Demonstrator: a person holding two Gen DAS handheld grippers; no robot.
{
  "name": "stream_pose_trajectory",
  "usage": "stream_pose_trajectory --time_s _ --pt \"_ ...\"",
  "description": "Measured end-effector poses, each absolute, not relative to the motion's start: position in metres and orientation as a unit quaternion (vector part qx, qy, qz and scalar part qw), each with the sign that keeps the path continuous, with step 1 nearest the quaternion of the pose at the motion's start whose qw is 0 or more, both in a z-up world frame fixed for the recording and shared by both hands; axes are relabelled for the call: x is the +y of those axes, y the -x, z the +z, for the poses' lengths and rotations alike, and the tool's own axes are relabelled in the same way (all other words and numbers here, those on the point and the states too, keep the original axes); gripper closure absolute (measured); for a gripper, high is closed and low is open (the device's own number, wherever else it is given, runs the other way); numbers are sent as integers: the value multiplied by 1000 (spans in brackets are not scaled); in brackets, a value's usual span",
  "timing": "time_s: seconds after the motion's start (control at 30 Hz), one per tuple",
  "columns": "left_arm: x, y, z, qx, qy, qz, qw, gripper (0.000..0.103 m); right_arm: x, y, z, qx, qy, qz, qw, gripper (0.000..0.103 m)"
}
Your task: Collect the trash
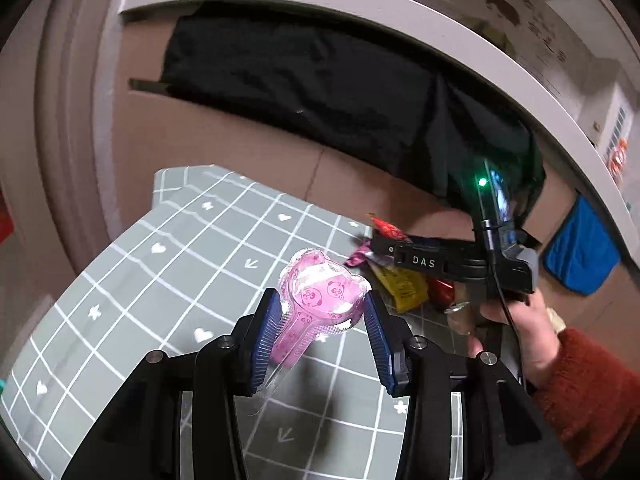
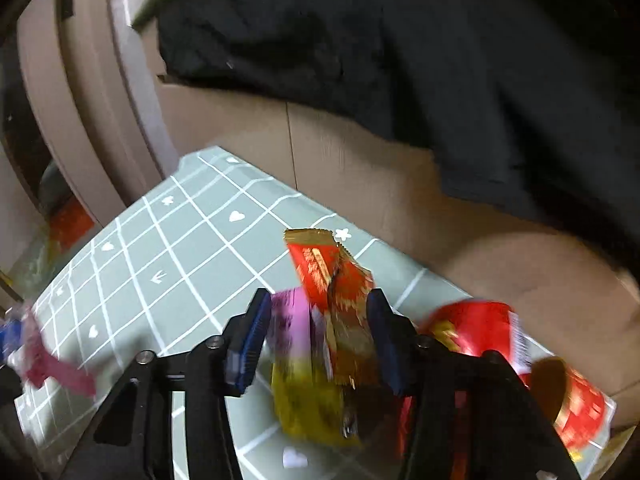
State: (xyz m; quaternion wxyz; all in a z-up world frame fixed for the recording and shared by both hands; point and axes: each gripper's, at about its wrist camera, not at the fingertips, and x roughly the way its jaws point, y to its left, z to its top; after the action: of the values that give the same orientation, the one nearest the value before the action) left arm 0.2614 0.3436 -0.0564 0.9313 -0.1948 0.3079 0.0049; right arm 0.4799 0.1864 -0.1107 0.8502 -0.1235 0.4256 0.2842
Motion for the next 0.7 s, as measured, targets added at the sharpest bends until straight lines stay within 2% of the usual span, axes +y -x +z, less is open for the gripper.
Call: stream_pose_trajectory --time_s 0.07,0.33,0.43,0.5,0.7 --pt "349 -260 -59 309 204 9 929 59 184 -484 -117 445 101 299 838 75" --pt "344 -251 -59 306 225 -8 925 59 116 -410 -111 467 56 343 813 79" --pt "331 -250 -58 309 231 -25 922 59 87 -385 -100 455 41 337 823 81" --pt "320 -247 -55 307 228 -34 923 59 68 -372 -87 437 39 332 835 91" --pt "293 -237 -37 289 206 -42 934 63 35 -352 -48 400 33 311 862 91"
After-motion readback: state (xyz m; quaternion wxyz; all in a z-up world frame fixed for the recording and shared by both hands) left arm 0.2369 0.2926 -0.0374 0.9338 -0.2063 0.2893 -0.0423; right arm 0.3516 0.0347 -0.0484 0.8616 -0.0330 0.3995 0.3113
